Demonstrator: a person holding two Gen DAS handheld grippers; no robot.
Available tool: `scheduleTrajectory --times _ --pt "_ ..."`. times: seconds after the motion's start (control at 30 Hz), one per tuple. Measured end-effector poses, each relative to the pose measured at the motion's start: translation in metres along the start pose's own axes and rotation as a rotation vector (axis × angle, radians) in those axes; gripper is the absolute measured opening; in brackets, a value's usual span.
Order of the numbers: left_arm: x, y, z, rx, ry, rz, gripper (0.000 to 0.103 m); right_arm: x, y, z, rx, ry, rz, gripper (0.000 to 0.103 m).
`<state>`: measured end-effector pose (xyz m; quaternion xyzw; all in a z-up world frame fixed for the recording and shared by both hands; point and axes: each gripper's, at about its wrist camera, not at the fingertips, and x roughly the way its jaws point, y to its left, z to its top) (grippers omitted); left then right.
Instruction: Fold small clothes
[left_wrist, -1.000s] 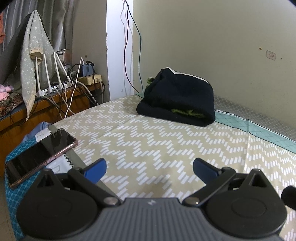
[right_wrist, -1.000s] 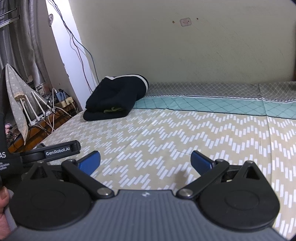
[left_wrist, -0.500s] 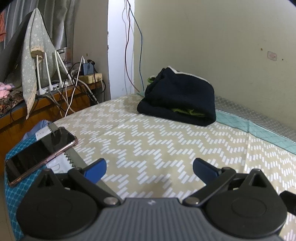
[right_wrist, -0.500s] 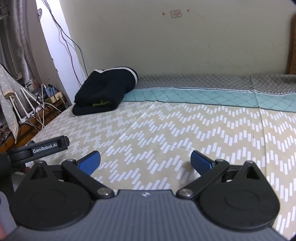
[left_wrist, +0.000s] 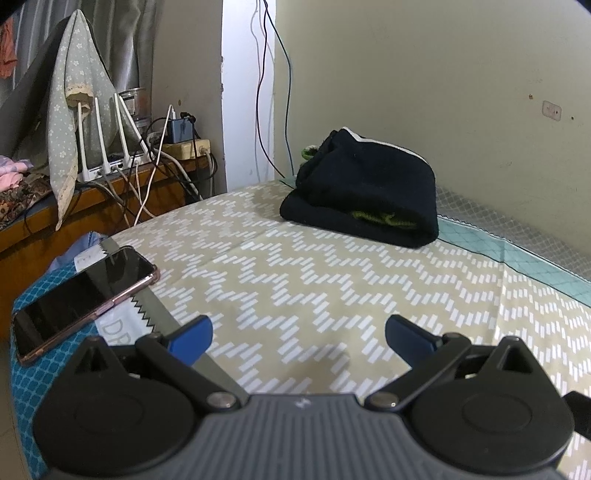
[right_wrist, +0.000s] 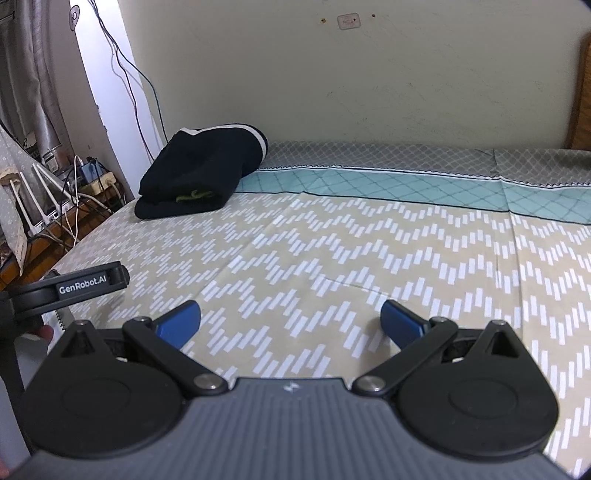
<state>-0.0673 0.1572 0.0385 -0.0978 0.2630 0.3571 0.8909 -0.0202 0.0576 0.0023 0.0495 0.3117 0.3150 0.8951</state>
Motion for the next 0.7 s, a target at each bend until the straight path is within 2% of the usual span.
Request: scheduleTrajectory --times 0.17,0.3,0.43,0.7 --pt "-0.0045 -0.0038 0.0005 0.004 -0.037 0.073 0.103 -0.001 -0.0013 0.0001 0.012 -0.001 -0.013 0.103" --pt "-0.0026 -0.0047 0.0024 0.012 -0.017 0.101 0.103 -0.0016 -0.001 -0.0003 0.008 -0.001 -0.019 0.103" --pt "0.0 -0.0021 0.0033 0.009 0.005 0.101 0.103 -0.0003 -0.0005 -0.0002 0.009 -0.001 -0.018 0.103" --pt "-0.0006 -0.0067 0.0014 0.053 -0.001 0.095 0.103 -0.0021 -0.0027 -0.0002 0.015 -0.009 -0.057 0.103"
